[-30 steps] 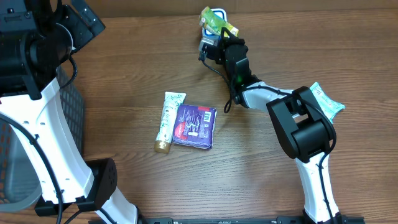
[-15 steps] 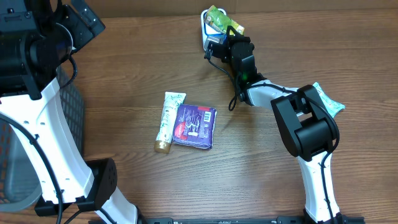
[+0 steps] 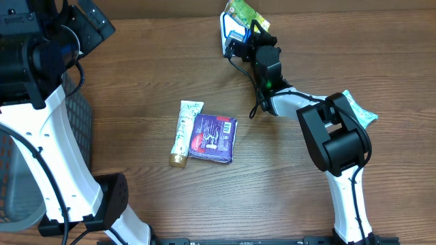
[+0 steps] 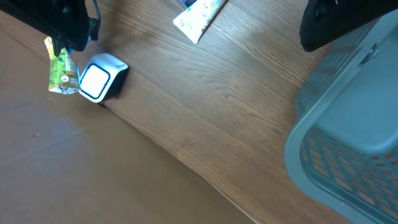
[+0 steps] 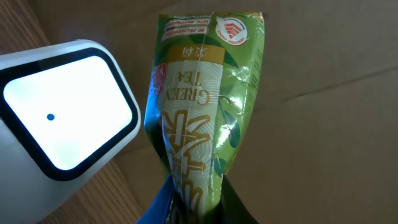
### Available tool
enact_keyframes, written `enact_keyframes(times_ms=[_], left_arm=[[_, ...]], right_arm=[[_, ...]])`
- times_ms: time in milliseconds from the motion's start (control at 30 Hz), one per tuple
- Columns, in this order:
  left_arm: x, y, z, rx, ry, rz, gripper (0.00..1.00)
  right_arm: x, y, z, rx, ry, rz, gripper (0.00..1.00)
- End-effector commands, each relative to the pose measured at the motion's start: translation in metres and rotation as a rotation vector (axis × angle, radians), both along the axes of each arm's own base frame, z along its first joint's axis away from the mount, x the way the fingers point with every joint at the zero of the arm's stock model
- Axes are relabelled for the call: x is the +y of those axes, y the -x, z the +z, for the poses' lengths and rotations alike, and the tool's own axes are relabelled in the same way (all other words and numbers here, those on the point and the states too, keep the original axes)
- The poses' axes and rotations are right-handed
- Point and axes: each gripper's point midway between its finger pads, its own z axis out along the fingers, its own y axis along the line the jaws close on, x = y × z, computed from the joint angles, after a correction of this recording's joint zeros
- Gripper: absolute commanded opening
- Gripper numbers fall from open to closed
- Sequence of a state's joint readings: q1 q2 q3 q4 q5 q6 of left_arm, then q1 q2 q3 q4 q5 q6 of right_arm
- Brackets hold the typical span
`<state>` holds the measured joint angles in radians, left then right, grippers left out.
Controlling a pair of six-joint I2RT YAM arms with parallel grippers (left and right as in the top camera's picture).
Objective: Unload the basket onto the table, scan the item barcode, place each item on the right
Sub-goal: 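Hold the green-tea pouch in front of the white scanner, then move the pouch right and set it down near the wipes pack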
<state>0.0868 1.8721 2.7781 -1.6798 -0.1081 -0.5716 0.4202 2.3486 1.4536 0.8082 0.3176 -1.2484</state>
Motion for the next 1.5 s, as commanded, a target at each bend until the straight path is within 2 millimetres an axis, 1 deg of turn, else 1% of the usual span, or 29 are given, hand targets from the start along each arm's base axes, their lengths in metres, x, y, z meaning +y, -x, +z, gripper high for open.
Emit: enact_keyframes(times_ms=[0, 33, 67, 100, 133, 233, 333, 367, 433, 500, 567, 600, 667, 733, 767, 800, 833, 867, 900, 933, 967, 1133, 1233, 1333, 1467], left_arm=[[-0.001, 0.001, 0.001, -0.005, 0.009, 0.005, 1.0], [-0.001, 0.001, 0.001, -0.005, 0.009, 0.006, 1.0], [-0.001, 0.001, 0.001, -0.005, 0.009, 0.005, 0.99], [-0.001, 0.001, 0.001, -0.005, 0.009, 0.005, 0.99], [-0.001, 0.001, 0.001, -0.005, 0.009, 0.006, 1.0], [-0.001, 0.001, 0.001, -0.005, 0.009, 0.006, 0.99], [-0.001, 0.001, 0.001, -0.005, 0.009, 0.005, 1.0], [-0.001, 0.001, 0.001, -0.005, 0.009, 0.005, 0.99], [-0.001, 0.001, 0.001, -0.005, 0.009, 0.006, 1.0], [-0.001, 0.001, 0.001, -0.005, 0.009, 0.006, 1.0], [-0.001, 0.001, 0.001, -0.005, 0.009, 0.005, 1.0], [-0.001, 0.001, 0.001, -0.005, 0.009, 0.005, 1.0], [-0.001, 0.001, 0.001, -0.005, 0.009, 0.006, 1.0], [-0.001, 0.001, 0.001, -0.005, 0.009, 0.005, 0.99], [-0.001, 0.001, 0.001, -0.005, 0.009, 0.006, 1.0], [-0.001, 0.001, 0.001, -0.005, 0.009, 0.006, 1.0], [-0.001, 0.001, 0.001, -0.005, 0.009, 0.005, 1.0], [-0.001, 0.001, 0.001, -0.005, 0.009, 0.005, 1.0], [-0.001, 0.001, 0.001, -0.005, 0.009, 0.005, 0.99], [-0.001, 0.001, 0.001, -0.005, 0.009, 0.006, 0.99], [-0.001, 0.001, 0.001, -0.005, 0.009, 0.005, 0.99], [-0.001, 0.001, 0.001, -0.005, 0.009, 0.006, 1.0], [-0.001, 0.001, 0.001, -0.005, 0.009, 0.006, 1.0], [-0.001, 0.001, 0.001, -0.005, 0.009, 0.005, 0.99], [-0.001, 0.001, 0.001, -0.005, 0.009, 0.005, 0.99]], right_arm=[[0.013, 0.002, 0.034, -0.026, -0.05, 0.011, 0.11], [0.019, 0.006, 0.039, 0.003, -0.09, 0.021, 0.11], [0.022, 0.009, 0.044, 0.013, -0.119, 0.022, 0.11], [0.025, 0.012, 0.053, 0.018, -0.157, 0.022, 0.11], [0.027, 0.016, 0.063, 0.02, -0.196, 0.021, 0.11], [0.032, 0.033, 0.109, 0.017, -0.328, 0.025, 0.08], [0.04, 0.058, 0.151, 0.046, -0.428, 0.054, 0.06], [0.043, 0.066, 0.161, 0.065, -0.47, 0.063, 0.06], [0.054, 0.093, 0.182, 0.141, -0.632, 0.083, 0.05], [0.06, 0.117, 0.192, 0.238, -0.816, 0.085, 0.05], [0.065, 0.143, 0.195, 0.386, -1.03, 0.073, 0.05], [0.064, 0.154, 0.194, 0.455, -1.115, 0.058, 0.05], [0.058, 0.176, 0.187, 0.607, -1.303, -0.02, 0.07], [0.039, 0.191, 0.17, 0.702, -1.445, -0.176, 0.1], [0.027, 0.197, 0.157, 0.74, -1.498, -0.273, 0.11], [0.012, 0.203, 0.14, 0.778, -1.546, -0.399, 0.11], [0.001, 0.208, 0.126, 0.798, -1.569, -0.492, 0.11], [-0.016, 0.214, 0.11, 0.814, -1.576, -0.604, 0.11], [-0.029, 0.218, 0.097, 0.821, -1.565, -0.68, 0.09], [-0.056, 0.224, 0.077, 0.822, -1.543, -0.803, 0.09], [-0.072, 0.226, 0.065, 0.817, -1.532, -0.866, 0.08], [-0.133, 0.232, 0.018, 0.769, -1.537, -1.079, 0.07], [-0.171, 0.235, -0.012, 0.709, -1.595, -1.197, 0.05], [-0.2, 0.239, -0.036, 0.655, -1.637, -1.269, 0.04], [-0.234, 0.247, -0.059, 0.586, -1.673, -1.339, 0.04]])
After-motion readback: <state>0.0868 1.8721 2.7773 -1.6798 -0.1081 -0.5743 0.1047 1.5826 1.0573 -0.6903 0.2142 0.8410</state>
